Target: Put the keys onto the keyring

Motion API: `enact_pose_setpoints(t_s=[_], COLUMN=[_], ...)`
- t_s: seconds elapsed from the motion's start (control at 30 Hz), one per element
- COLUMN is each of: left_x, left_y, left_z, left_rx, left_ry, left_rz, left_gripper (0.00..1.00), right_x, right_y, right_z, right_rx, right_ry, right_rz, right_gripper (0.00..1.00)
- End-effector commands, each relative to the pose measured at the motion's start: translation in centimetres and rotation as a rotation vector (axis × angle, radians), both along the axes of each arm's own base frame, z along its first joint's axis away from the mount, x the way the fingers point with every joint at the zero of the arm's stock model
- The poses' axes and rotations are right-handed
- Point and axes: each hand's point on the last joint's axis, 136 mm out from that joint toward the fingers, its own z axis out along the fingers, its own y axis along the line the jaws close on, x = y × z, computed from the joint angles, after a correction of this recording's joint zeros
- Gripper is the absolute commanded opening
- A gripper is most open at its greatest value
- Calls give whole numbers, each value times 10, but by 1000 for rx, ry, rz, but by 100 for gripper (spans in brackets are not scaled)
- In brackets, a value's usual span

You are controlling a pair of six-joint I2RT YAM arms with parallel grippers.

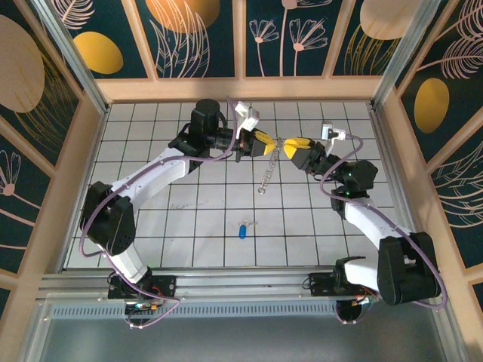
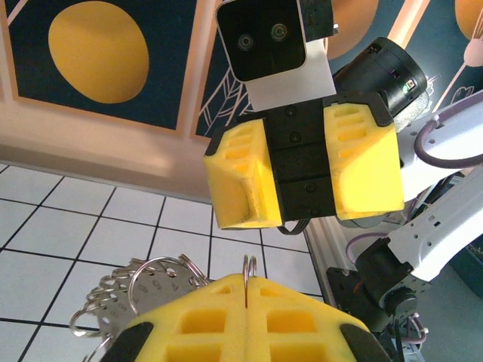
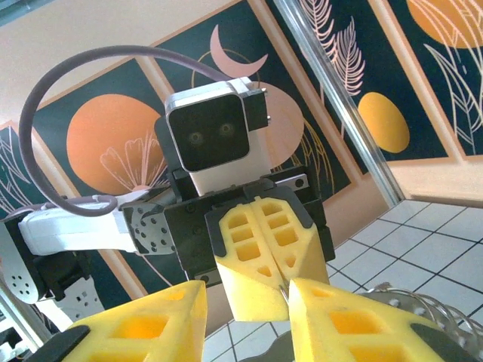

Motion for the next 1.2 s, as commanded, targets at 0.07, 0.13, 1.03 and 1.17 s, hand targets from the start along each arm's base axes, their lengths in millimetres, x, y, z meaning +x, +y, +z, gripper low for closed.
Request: enact_pose_setpoints(t_s=[0.07,0.13,1.03,1.17], left_x=[-1,-2,-4,3], left_y=[2,2,2,1], left_z=[25,26,29,29], left_rx=[-54,-57,-75,-86], left_ry=[-55,-54,-44,-29], left_rz=[-27,-29,-43,2], left_gripper=[0,0,0,3], right_x=[-7,-4,3,8], right_y=[7,7,17,15], right_z=[15,12,6,3], right_rx=[10,12,8,1], right_ry=[-69,-59,-47,-45], right_rz=[38,32,48,22], right_gripper=[33,33,0,0])
